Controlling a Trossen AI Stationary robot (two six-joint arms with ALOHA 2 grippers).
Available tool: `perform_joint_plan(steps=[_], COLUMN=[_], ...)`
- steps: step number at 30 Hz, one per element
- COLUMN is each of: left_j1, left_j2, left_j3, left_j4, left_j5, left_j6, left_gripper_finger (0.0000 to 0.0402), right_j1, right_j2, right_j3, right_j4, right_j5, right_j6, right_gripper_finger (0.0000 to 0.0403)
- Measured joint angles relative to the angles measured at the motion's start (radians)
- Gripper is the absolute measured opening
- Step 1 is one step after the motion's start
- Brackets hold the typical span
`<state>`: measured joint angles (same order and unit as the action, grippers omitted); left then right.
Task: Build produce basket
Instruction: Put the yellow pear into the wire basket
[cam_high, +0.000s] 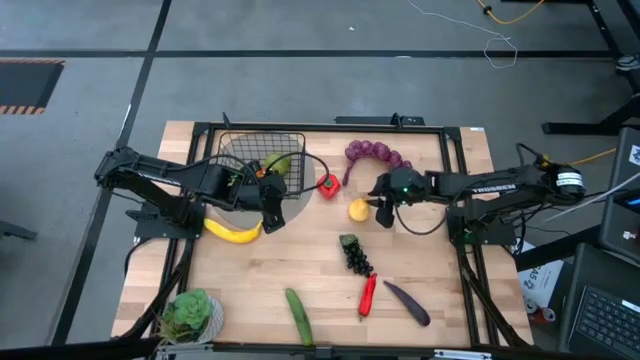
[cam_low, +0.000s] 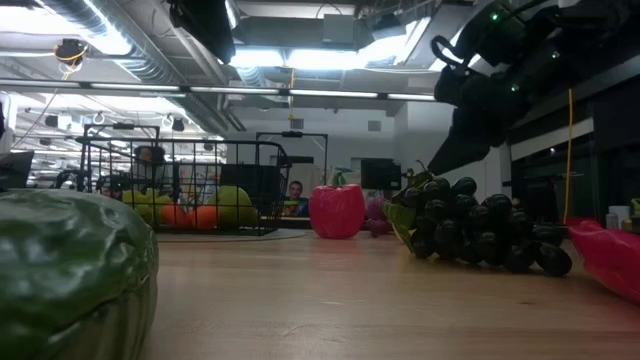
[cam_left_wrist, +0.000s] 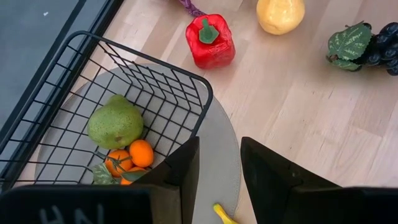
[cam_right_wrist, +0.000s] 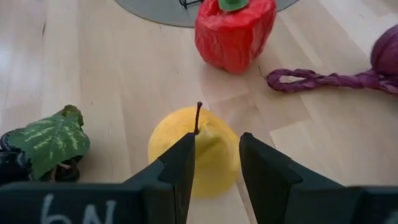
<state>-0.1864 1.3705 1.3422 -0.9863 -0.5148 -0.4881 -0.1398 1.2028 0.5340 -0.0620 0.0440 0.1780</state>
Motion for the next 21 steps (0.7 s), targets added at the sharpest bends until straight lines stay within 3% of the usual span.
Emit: perform_joint_plan(steps=[10, 14, 21], left_j1=[0.0, 0.0, 0.009], left_j2=[0.0, 0.0, 0.0], left_j3=[0.0, 0.0, 0.0], left_j4=[0.0, 0.009, 0.143], left_j5=[0.0, 0.01, 0.007], left_j6=[-0.006, -0.079, -0.011], left_gripper_finger=[0.0112, 0.0112, 0.0112], right_j1=[0.001, 0.001, 0.001], right_j2=[0.013, 0.012, 0.007], right_j3=[0.001, 0.002, 0.0], right_j4=[0.005, -0.022, -0.096], right_j5=[-0.01, -0.025, -0.03], right_j6=[0.015, 0.055, 0.11], right_gripper_finger=[0.0129, 0.0129, 0.0129])
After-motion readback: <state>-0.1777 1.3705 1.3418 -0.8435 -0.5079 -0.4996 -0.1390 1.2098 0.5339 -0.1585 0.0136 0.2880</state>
